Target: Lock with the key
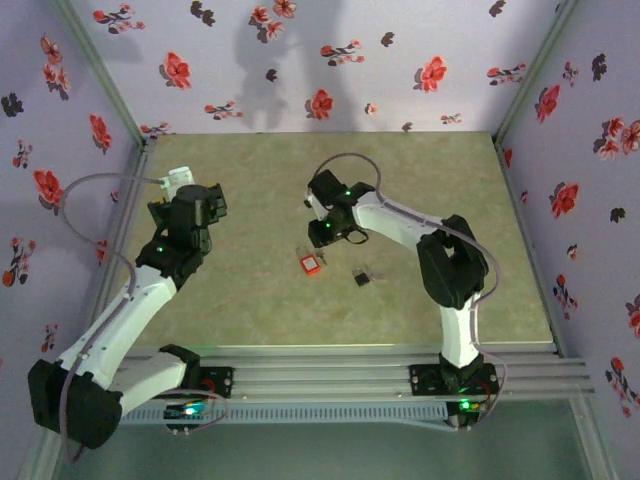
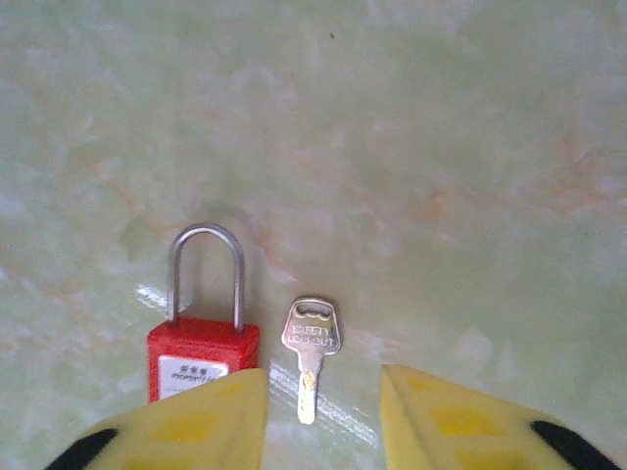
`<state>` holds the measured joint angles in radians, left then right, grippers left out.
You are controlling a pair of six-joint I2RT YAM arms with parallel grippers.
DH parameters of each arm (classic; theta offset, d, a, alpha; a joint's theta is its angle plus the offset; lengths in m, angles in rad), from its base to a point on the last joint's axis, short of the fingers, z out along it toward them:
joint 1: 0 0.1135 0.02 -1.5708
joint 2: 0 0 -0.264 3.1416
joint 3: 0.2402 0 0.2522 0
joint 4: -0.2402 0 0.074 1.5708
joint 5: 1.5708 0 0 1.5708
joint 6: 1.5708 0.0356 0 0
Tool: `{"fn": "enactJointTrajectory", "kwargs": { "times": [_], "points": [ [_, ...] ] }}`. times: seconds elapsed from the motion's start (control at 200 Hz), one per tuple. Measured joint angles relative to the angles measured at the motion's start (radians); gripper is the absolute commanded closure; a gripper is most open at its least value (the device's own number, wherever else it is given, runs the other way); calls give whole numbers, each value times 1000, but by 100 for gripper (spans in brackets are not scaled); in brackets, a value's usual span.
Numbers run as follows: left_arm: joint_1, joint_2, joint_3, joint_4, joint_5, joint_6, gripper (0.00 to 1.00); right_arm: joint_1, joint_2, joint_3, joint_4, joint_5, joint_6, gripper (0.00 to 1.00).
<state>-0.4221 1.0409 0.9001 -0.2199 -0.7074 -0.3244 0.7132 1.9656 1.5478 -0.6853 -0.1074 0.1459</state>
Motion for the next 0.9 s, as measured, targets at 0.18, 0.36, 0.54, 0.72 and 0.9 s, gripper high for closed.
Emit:
{"fn": "enactJointTrajectory", "kwargs": {
  "times": [0.18, 0.36, 0.54, 0.72, 0.9],
  "points": [
    [-10, 0, 0, 0, 2, 27, 0, 0, -121, -30, 11, 15, 31, 32],
    [-57, -18, -13, 34, 15, 69, 0, 0, -285, -124, 37, 52, 85, 3],
    [-90, -24, -2, 24, 53, 69, 0, 0, -396, -221, 44, 109, 114, 1],
    [-96, 5, 43, -23, 90, 35, 0, -3, -480, -302, 50, 203, 136, 1],
    [-130, 5, -29, -20, 128, 16, 0, -47, -494, -319, 51, 273, 154, 1]
  ]
}}
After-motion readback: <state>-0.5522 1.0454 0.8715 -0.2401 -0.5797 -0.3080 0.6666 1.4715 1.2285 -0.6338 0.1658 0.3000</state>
